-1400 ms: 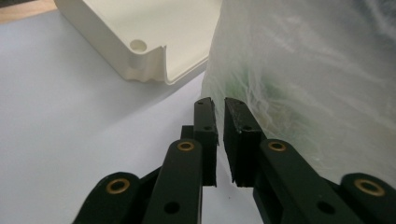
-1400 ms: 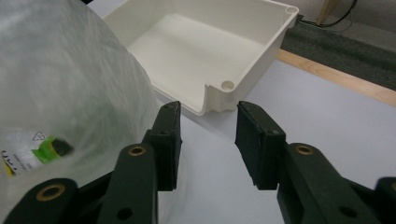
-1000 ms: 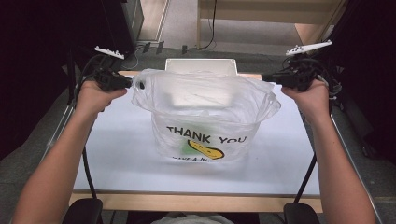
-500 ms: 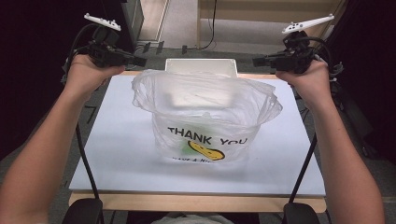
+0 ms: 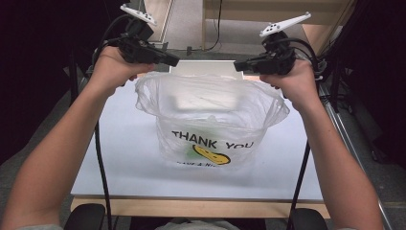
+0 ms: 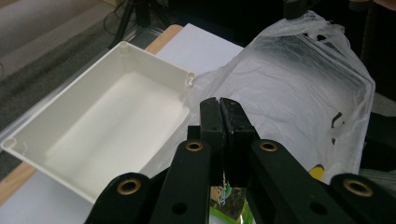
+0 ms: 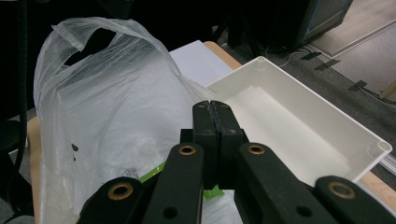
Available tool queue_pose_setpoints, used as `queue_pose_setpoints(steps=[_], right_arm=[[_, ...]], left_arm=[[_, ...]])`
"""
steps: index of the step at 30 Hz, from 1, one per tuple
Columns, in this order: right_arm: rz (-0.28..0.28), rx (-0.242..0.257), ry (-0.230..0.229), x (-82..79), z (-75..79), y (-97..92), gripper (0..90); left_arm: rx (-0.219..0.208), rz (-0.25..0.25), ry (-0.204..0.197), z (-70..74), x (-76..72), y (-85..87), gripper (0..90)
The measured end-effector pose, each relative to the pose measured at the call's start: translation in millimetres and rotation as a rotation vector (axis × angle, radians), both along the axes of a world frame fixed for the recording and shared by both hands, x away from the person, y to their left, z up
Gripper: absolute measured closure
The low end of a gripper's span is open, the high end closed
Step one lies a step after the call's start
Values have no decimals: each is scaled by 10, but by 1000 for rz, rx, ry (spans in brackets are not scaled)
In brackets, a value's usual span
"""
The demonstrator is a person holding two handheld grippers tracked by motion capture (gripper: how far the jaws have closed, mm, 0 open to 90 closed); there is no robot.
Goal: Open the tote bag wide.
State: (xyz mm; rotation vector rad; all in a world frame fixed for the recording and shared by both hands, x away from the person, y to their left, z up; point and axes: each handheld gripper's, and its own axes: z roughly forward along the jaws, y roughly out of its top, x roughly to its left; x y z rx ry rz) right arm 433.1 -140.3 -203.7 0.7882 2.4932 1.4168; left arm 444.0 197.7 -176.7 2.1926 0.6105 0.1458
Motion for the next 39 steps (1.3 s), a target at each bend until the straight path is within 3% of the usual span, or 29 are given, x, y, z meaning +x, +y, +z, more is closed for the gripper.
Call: queue_pose_setpoints(steps=[6,9,11,14,17,21,27,39], right_arm=[[31,-4,5,10,-81,218,900],[38,-7,5,8,-132,255,900],[46,-16,6,15,-248,280,900],[52,-19,20,21,-330,283,900],[60,-20,32,35,-517,277,900],[56,-50,42,34,-614,303,900],[63,-46,41,14,-703,341,900],[42,-81,82,-6,-1024,373,900]], left_arm=[[9,-51,32,-88,47,-328,900],[9,-68,53,-187,58,-416,900],[12,-69,64,-268,63,-441,900],[36,-70,82,-410,70,-450,900],[66,-68,105,-587,76,-432,900],[77,-65,118,-688,74,-431,900],[73,-59,144,-880,62,-399,900],[83,-21,176,-1239,19,-278,900]])
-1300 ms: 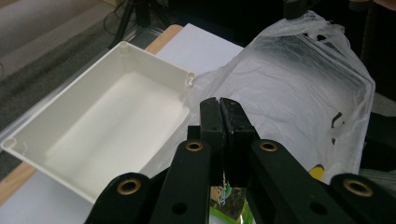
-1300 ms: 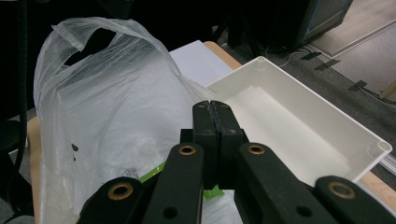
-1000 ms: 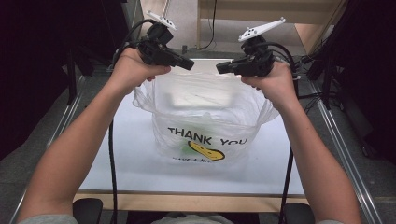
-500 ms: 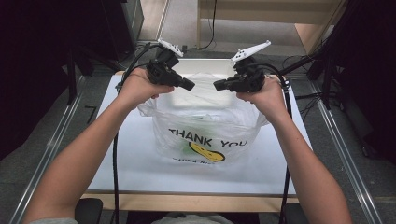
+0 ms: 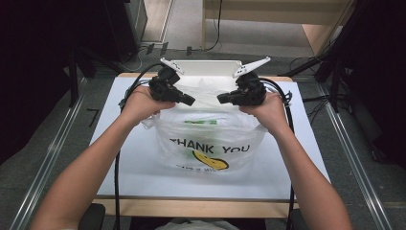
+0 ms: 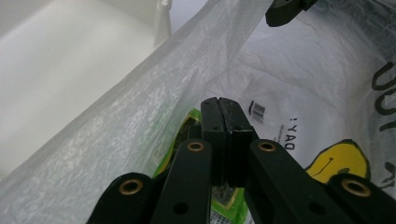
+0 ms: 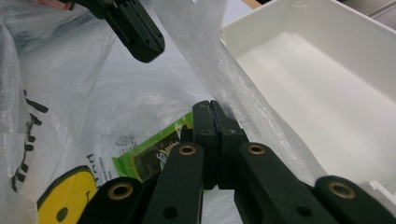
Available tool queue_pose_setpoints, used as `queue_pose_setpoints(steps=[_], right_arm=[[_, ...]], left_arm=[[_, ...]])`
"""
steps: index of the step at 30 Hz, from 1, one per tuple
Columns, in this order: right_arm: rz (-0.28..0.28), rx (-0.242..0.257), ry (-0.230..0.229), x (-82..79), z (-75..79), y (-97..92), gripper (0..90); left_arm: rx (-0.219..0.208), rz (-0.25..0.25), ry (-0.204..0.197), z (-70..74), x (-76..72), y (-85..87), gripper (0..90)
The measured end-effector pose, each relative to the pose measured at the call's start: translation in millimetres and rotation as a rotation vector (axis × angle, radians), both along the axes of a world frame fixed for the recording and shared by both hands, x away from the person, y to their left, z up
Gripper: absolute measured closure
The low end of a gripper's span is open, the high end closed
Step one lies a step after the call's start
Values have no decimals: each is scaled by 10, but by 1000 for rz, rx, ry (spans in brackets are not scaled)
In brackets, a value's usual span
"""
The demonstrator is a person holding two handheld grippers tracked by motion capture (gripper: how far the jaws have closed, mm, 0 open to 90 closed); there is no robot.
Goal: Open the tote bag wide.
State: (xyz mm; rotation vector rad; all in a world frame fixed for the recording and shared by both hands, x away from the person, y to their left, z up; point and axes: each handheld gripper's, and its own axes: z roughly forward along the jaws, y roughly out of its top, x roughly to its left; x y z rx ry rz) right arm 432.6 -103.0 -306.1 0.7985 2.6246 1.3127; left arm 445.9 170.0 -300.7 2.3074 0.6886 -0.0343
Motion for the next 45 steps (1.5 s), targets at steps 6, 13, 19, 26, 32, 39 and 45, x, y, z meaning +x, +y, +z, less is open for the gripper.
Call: queue_pose_setpoints(steps=[6,13,19,26,32,39,45], right_arm=[[-7,5,5,-20,-115,-1,900],[-1,15,11,-50,-271,10,900],[-10,-17,33,-72,-383,8,900],[-5,-15,37,-118,-533,34,900],[-25,-21,61,-112,-674,14,900],[-36,-29,66,-103,-762,38,900],[-53,-11,90,-91,-941,12,900]], left_arm=[[-5,21,17,-149,-18,70,900],[16,38,29,-347,-45,140,900],[14,49,39,-489,-72,196,900],[9,60,66,-641,-103,241,900],[17,68,71,-737,-132,259,893],[15,87,56,-859,-174,315,894],[-8,109,90,-990,-200,379,900]])
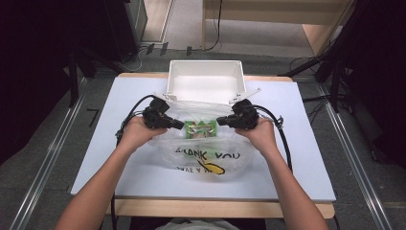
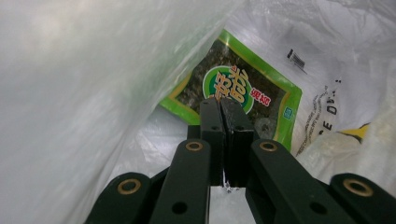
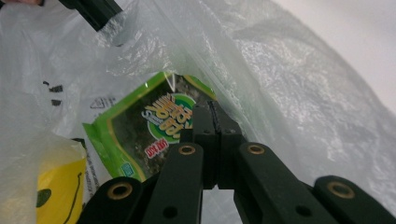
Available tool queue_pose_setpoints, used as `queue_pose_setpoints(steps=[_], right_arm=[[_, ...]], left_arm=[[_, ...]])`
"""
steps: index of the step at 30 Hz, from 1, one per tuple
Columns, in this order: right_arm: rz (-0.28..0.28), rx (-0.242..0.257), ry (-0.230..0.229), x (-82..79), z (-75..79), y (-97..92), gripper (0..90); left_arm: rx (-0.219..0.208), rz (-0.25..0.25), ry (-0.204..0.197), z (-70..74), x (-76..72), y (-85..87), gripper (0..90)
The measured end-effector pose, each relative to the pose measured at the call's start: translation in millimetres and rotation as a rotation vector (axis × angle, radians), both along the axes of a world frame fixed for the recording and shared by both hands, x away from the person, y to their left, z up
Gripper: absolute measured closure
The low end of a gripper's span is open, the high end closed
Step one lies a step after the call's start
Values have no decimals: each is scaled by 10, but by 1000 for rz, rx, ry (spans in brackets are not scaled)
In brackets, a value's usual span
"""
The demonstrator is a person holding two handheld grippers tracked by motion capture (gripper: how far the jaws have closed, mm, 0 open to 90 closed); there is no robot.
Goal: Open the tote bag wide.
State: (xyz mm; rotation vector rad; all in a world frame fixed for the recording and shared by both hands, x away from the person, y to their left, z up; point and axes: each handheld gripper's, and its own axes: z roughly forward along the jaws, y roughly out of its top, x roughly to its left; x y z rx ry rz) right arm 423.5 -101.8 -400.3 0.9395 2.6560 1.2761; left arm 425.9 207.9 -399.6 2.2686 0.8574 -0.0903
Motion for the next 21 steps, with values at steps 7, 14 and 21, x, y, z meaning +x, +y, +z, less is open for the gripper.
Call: queue_pose_setpoints(steps=[7,14,21], right_arm=[[-25,4,17,-5,-184,-62,900],[-32,-33,21,-52,-299,-62,900],[-52,-82,34,-73,-439,-54,900]], left_arm=[[15,22,11,-171,-41,20,900],[-11,63,26,-301,-79,75,900],[19,86,46,-424,-98,128,900]])
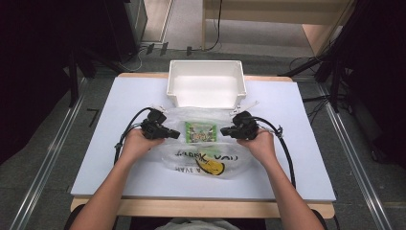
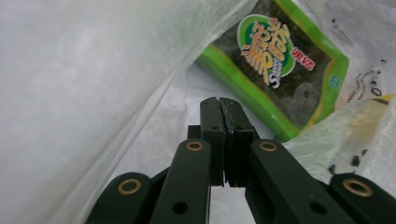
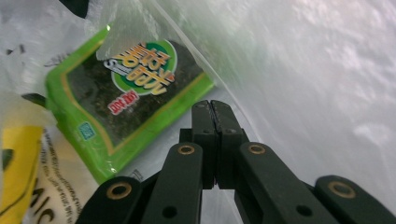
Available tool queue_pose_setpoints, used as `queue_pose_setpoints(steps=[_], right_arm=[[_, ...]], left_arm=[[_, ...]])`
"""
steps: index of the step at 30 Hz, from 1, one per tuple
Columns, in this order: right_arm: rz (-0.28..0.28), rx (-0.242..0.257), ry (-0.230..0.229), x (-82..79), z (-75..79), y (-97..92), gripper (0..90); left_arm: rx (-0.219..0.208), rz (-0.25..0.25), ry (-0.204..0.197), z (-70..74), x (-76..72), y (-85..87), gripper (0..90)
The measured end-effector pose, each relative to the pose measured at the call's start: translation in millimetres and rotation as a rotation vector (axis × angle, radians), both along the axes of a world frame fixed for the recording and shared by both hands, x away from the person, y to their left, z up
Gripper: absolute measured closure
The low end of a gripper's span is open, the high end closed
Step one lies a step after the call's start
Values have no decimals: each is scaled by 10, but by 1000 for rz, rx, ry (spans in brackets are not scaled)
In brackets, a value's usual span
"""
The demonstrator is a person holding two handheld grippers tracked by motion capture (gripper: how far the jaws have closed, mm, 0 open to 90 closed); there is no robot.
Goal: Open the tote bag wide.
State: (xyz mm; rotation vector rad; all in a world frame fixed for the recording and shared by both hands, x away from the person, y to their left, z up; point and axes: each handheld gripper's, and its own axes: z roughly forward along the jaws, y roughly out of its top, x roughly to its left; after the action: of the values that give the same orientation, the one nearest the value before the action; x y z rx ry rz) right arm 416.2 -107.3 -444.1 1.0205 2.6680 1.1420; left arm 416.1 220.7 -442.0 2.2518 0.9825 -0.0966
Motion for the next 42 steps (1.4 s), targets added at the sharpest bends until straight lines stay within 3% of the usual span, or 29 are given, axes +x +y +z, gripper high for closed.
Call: queue_pose_setpoints(steps=[5,9,24,27,32,34,39,42], right_arm=[[-25,-11,3,17,-69,-16,900],[-53,-14,7,32,-112,-47,900],[-156,-39,-10,159,-245,-121,900],[-176,-39,-11,187,-266,-156,900],[-219,-41,-8,207,-267,-232,900],[-223,-45,-12,210,-267,-264,900],[-267,-45,3,214,-265,-338,900],[-289,-51,0,207,-264,-371,900]], left_arm=[[24,22,9,-88,16,23,900],[20,35,2,-104,21,39,900],[58,162,-46,-118,97,140,888],[44,193,-35,-127,116,209,900],[57,248,-32,-115,135,307,900],[72,269,-29,-103,140,328,900],[142,278,-66,-71,116,312,900],[152,285,-71,-68,105,309,900]])
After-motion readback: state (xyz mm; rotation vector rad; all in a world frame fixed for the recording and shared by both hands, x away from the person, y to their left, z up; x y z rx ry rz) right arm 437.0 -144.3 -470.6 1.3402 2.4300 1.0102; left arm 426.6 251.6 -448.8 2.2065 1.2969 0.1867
